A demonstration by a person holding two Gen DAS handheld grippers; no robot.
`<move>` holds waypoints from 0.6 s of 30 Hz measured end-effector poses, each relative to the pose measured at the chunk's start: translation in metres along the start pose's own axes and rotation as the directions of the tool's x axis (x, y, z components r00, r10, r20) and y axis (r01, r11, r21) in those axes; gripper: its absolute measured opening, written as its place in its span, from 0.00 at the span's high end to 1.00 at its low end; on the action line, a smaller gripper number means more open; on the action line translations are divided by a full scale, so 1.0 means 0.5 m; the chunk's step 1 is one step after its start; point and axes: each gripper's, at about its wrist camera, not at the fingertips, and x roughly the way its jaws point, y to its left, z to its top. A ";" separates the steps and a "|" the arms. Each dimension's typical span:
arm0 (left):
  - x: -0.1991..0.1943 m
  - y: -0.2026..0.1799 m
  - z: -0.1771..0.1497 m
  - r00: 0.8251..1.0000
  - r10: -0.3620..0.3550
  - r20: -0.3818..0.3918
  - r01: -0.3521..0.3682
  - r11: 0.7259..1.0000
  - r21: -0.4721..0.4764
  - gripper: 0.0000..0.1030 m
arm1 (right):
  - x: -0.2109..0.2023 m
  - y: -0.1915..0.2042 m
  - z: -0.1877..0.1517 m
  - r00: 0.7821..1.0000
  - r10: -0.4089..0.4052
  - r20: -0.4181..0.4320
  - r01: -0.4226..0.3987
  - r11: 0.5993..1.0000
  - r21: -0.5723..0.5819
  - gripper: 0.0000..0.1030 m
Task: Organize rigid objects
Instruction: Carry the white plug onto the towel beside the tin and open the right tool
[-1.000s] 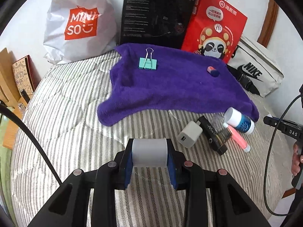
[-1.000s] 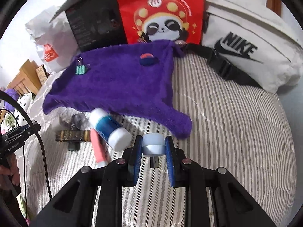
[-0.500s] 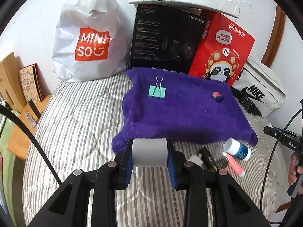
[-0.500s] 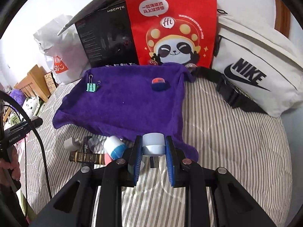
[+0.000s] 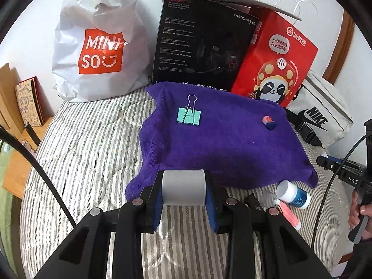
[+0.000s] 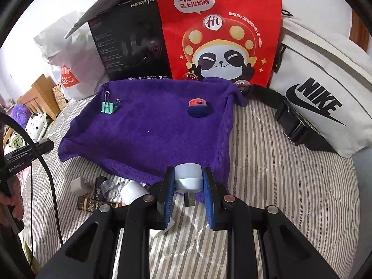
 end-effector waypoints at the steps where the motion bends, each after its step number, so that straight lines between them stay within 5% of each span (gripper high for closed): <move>1: 0.002 0.000 0.003 1.000 -0.003 0.001 0.003 1.000 0.000 0.71 | 0.007 -0.002 0.003 1.000 0.001 -0.002 -0.001 1.000 0.005 0.77; 18: 0.056 0.011 0.050 1.000 -0.010 -0.021 0.010 1.000 0.005 0.71 | 0.122 0.006 0.073 0.999 -0.014 -0.033 0.012 0.999 -0.039 0.77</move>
